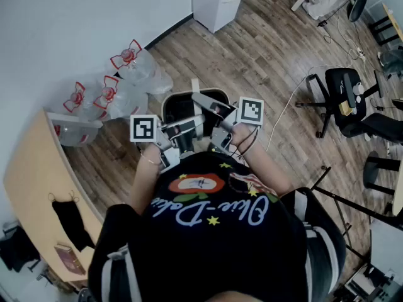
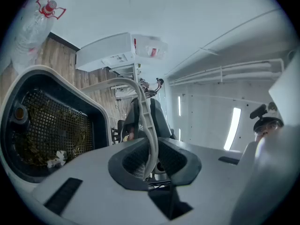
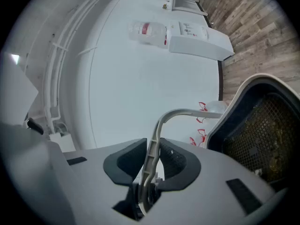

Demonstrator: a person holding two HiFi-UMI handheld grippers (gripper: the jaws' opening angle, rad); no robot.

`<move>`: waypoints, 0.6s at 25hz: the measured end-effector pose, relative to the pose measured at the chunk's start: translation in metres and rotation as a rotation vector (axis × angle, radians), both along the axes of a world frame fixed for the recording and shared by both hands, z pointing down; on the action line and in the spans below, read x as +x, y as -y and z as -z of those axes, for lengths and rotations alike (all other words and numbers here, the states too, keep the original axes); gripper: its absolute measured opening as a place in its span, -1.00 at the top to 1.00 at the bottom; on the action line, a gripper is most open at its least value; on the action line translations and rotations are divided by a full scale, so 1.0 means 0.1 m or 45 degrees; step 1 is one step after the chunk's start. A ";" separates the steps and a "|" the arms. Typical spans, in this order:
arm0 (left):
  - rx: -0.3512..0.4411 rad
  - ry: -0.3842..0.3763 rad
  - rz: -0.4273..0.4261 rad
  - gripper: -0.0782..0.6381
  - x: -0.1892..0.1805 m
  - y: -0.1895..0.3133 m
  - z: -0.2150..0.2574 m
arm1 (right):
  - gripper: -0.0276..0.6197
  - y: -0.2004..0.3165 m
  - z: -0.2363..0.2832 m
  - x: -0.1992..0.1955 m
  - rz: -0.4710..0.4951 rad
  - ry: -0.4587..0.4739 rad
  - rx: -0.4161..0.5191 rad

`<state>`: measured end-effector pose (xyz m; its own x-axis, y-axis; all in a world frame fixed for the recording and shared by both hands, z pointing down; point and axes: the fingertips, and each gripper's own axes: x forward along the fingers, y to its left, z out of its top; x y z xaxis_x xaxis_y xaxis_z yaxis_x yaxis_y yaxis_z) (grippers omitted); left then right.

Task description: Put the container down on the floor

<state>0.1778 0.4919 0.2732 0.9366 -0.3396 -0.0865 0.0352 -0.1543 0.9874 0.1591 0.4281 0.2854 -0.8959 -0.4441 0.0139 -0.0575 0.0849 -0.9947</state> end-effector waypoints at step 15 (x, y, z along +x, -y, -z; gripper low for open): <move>-0.028 0.022 0.000 0.64 0.10 -0.06 -0.01 | 0.67 -0.05 0.03 0.12 -0.025 0.037 -0.009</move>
